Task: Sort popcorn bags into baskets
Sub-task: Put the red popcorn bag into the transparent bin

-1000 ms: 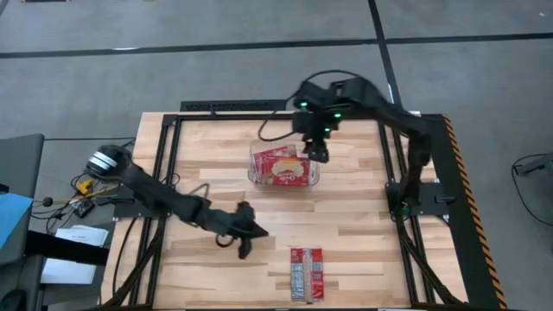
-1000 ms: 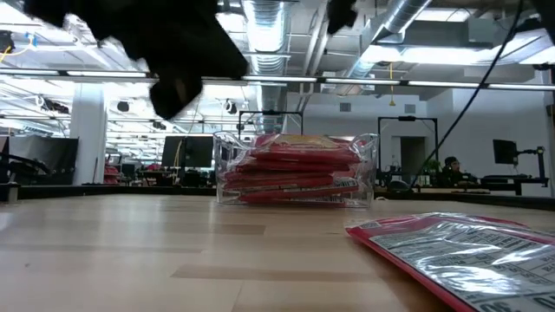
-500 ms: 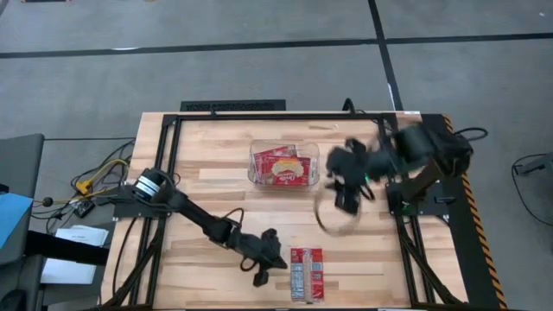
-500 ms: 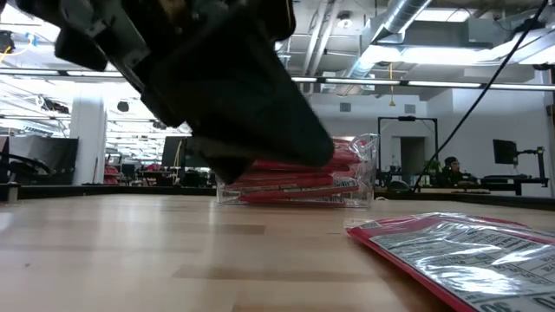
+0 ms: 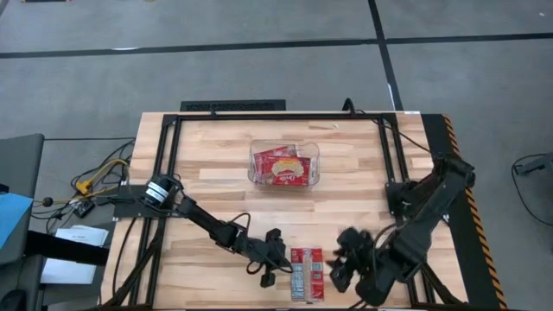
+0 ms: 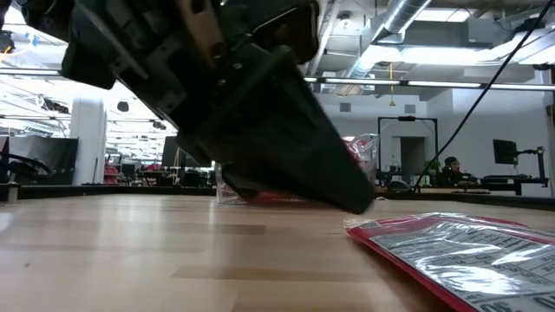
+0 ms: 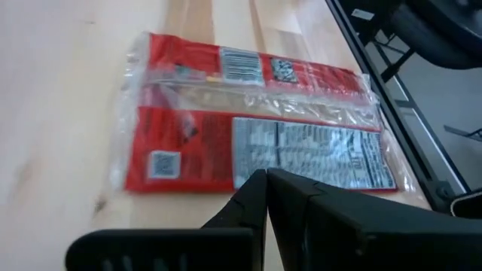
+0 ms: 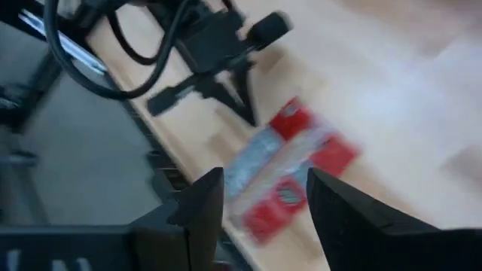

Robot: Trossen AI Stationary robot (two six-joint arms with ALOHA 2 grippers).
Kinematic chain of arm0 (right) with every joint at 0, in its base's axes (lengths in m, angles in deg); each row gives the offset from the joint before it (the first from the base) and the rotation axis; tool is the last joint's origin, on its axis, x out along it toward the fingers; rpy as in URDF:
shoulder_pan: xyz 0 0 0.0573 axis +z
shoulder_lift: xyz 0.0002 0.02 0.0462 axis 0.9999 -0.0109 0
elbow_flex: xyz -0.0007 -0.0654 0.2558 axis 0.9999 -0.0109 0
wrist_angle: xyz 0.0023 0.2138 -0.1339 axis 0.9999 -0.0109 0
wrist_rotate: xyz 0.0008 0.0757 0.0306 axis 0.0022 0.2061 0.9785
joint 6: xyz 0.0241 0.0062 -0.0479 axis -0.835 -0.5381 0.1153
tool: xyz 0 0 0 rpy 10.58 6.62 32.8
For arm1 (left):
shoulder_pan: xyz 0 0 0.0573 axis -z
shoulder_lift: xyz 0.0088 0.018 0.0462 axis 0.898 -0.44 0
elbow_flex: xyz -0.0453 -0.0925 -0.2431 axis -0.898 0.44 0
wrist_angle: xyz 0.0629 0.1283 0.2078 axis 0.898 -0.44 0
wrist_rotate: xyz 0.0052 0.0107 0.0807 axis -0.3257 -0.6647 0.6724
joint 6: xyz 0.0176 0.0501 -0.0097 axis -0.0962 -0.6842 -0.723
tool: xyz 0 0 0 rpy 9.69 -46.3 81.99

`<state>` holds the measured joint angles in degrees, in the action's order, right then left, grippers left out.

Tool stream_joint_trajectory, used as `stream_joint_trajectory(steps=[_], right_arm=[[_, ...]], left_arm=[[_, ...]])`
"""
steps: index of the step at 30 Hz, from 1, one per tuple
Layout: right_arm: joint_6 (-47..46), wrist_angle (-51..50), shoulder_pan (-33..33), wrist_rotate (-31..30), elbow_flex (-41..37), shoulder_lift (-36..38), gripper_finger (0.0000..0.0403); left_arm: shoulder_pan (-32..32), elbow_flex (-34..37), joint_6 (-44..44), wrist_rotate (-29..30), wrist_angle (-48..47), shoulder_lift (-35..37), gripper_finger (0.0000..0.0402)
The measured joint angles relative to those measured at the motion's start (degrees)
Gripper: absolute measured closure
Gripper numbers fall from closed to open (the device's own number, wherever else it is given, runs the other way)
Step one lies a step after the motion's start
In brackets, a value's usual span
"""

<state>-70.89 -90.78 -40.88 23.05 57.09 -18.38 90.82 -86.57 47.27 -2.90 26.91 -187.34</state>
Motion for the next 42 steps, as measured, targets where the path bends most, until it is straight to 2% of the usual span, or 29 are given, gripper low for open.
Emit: stream_joint_trajectory(steps=[3, 7, 10, 15, 24, 32, 42], right_arm=[[-4.9, 9.8, 1.2, -0.2, -6.3, 0.0, 0.0183], [-10.6, 16.0, 2.4, -0.2, -11.9, -0.3, 0.0183], [-17.2, 15.3, 3.2, 0.8, -13.8, -2.4, 0.0186], [-24.3, 14.6, 3.5, 7.6, -13.8, -7.4, 0.0186], [-32.6, 17.6, 2.7, 9.1, -13.8, -12.7, 0.0152], [-33.3, 25.2, 1.8, 10.5, -13.7, -17.8, 0.0108], [-28.5, 34.1, -1.2, 10.5, -13.6, -22.3, 0.0107]], left_arm=[[0.0, -2.3, -0.2, 0.0, -0.5, -1.7, 0.0401], [-0.1, -5.8, -1.8, 0.3, -1.7, -3.6, 0.0401], [-0.1, -8.4, -1.9, 0.2, -4.7, -6.0, 0.0402], [-0.1, -10.8, 1.0, 0.0, -8.9, -8.3, 0.0402], [-0.1, -11.0, 2.6, 0.0, -15.2, -7.8, 0.0402], [-0.1, -10.9, 2.9, 0.0, -15.8, -8.0, 0.0402], [-0.1, -10.8, 1.9, 0.0, -17.1, -8.0, 0.0402]])
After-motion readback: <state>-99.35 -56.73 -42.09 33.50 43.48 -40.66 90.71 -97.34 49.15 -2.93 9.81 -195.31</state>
